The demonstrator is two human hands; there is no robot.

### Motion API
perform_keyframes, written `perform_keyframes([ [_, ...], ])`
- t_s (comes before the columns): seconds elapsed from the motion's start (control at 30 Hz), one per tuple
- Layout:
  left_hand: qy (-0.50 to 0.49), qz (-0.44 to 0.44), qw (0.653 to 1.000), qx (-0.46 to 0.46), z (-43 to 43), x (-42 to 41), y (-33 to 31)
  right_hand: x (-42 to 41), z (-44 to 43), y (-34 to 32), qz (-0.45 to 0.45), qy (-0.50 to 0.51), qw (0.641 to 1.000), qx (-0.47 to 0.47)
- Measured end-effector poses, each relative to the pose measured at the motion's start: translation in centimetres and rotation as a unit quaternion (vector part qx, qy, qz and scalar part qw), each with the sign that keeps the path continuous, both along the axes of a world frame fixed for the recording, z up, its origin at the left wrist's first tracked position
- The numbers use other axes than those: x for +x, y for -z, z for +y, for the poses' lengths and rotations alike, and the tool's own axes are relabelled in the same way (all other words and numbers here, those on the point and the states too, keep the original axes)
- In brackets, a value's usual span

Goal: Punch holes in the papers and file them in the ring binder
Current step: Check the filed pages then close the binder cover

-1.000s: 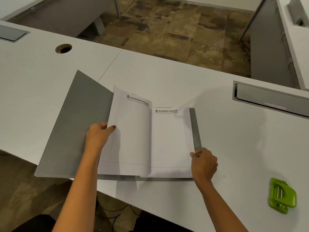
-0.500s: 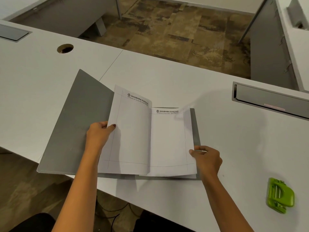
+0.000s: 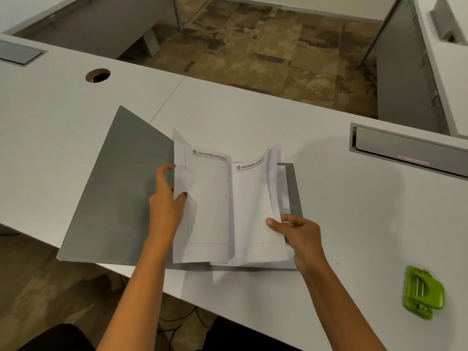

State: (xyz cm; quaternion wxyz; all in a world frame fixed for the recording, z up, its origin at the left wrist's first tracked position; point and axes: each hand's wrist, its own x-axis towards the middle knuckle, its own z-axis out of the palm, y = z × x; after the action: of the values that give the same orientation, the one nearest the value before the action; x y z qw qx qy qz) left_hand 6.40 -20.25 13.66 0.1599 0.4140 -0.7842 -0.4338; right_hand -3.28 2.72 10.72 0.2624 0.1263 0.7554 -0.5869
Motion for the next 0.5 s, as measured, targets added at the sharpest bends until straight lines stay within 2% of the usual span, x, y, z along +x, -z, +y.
perform_keyframes([
  [0.13, 0.038, -0.028, 0.998, -0.052, 0.9, -0.4, 0.3, 0.8, -1.8, -1.9, -0.006, -0.057, 0.997, -0.055],
  [0.4, 0.001, -0.029, 0.999, 0.029, 3.7, -2.0, -1.8, 2.8, -5.9, -2.5, 0.005, -0.144, 0.987, -0.077],
  [0.5, 0.0, -0.041, 0.999, 0.016, 4.1, -2.3, -1.9, 3.0, -6.3, -2.3, 0.026, -0.16, 0.985, -0.064],
])
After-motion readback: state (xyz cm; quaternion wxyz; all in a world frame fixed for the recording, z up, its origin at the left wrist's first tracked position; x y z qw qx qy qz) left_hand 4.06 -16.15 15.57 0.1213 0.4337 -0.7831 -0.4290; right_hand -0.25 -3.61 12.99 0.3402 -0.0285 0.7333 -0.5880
